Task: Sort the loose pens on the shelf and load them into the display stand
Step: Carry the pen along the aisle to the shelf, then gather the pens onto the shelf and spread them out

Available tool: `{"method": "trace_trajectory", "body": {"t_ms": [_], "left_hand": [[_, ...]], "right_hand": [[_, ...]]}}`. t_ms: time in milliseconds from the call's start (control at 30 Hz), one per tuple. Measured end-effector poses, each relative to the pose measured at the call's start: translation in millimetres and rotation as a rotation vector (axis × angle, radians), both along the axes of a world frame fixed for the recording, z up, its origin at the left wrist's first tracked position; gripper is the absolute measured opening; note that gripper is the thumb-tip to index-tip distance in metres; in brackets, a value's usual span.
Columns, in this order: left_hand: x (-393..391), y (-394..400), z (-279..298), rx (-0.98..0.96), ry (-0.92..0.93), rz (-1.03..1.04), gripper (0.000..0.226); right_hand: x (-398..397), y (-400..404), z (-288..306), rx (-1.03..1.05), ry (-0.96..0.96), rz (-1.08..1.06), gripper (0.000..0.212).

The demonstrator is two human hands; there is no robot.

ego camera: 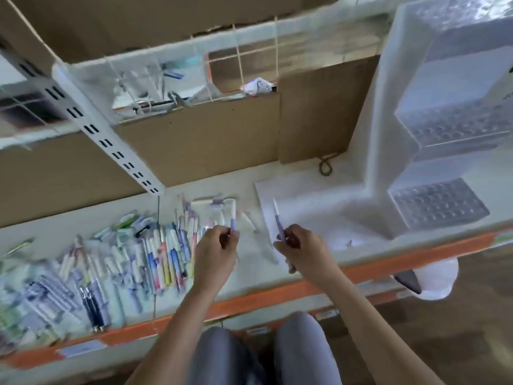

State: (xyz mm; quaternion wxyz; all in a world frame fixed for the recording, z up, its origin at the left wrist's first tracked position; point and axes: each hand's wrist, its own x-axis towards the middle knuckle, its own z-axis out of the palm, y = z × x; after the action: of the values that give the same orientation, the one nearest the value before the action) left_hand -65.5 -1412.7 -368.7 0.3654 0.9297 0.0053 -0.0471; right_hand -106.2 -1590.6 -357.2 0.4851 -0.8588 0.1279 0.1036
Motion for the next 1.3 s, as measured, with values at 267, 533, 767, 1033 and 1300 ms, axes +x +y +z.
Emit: {"method": "trace_trajectory", "body": {"t_ms": [267, 533, 767, 1033, 1300], "left_hand": [[13.8, 60.5, -31.4, 0.196, -0.234, 0.094, 0.023], [7.0, 74.8, -48.6, 0.509, -0.212, -0.038, 0.027], [-2.9, 75.2, -44.4, 0.483, -0.234, 0.001, 0.034], [-23.3, 136.1, -44.3, 0.458, -0.309, 0.023, 0.03], [-50.8, 222.2, -46.8, 0.624, -0.04, 0.352, 0.056]], "right_hand": [[43.1, 74.1, -45.5, -0.201, -0.175, 0.239, 0.036], [43.4, 93.0, -55.6, -0.553, -0.211, 0.337, 0.034], [31.0, 96.7, -53.4, -0.693, -0.286, 0.392, 0.034], [25.0, 117.2, -49.0, -0.708, -0.33, 0.32, 0.036], [16.7, 195.5, -45.5, -0.712, -0.423, 0.691, 0.044]]}}
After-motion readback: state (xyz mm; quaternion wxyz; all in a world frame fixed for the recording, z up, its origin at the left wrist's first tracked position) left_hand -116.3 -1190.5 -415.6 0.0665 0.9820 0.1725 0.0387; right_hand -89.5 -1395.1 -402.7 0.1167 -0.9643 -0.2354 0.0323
